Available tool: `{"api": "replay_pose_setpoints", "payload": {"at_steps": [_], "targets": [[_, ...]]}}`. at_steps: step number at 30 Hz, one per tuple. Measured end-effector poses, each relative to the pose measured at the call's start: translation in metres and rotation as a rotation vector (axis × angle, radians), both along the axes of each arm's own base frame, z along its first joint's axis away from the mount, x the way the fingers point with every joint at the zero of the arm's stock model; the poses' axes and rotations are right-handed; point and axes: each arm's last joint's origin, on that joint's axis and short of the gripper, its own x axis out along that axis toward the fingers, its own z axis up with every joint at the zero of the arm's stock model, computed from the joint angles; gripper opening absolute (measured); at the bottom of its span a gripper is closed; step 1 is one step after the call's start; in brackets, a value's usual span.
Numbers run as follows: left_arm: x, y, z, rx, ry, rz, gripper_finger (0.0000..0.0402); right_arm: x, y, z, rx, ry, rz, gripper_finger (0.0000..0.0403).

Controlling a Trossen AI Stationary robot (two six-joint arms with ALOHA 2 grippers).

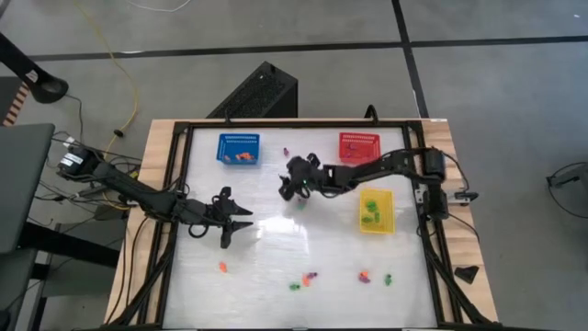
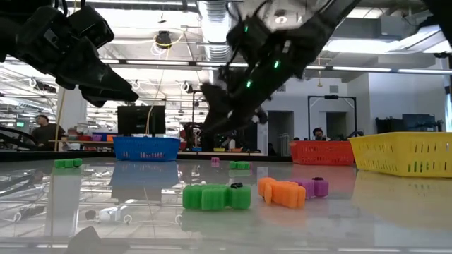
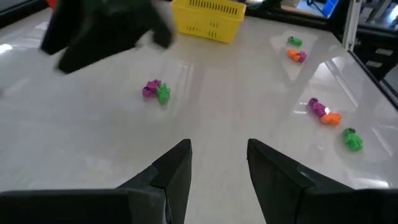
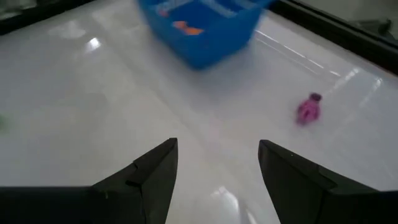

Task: Sort Halloween decoration
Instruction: Put the purple skeleton toy into the red bin

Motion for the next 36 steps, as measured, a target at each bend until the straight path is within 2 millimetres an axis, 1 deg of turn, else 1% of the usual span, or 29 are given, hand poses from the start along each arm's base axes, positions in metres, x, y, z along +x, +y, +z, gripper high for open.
{"api": "replay_pose_setpoints", "payload": {"at_steps": [2,4,5,7,11,14,17,21,24,29,33,36], "targets": [[0.0,0.0,0.0,-0.01,-0.002,0.002,0.0144,0.005,-0.014,-0.012,0.03,0.005,-0.035,0.0255],[0.0,0.0,0.0,-0.027,-0.002,0.001,0.0144,0.001,-0.02,-0.026,0.102,0.102,0.009,0.0255],[0.0,0.0,0.0,-0.035,0.001,-0.001,0.0144,0.001,-0.019,-0.029,0.145,0.124,0.052,0.0255],[0.0,-0.001,-0.001,-0.044,0.009,-0.022,0.0144,-0.002,-0.007,-0.033,0.193,0.177,0.127,0.0255],[-0.001,-0.001,-0.003,-0.018,0.036,-0.024,0.0144,-0.009,0.028,-0.026,0.191,0.267,0.187,0.0255],[-0.001,0.0,-0.004,-0.011,0.048,-0.018,0.0144,-0.019,0.049,-0.02,0.17,0.335,0.147,0.0255],[-0.001,0.0,-0.004,-0.006,0.047,-0.003,0.0144,-0.024,0.061,-0.019,0.108,0.367,0.071,0.0255],[-0.001,0.0,-0.004,-0.004,0.046,0.001,0.0144,-0.022,0.063,-0.027,0.088,0.368,0.038,0.0255],[-0.001,0.0,-0.004,-0.009,0.045,0.004,0.0144,-0.021,0.06,-0.033,0.102,0.372,0.012,0.0255],[-0.001,0.0,-0.004,-0.01,0.045,0.005,0.0144,-0.021,0.059,-0.033,0.111,0.381,0.017,0.025],[-0.001,0.0,-0.004,-0.011,0.045,0.005,0.0144,-0.022,0.064,-0.033,0.12,0.384,0.039,0.0225],[-0.001,0.0,-0.004,-0.008,0.045,0.004,0.0144,-0.022,0.067,-0.033,0.134,0.391,0.057,0.0192]]}}
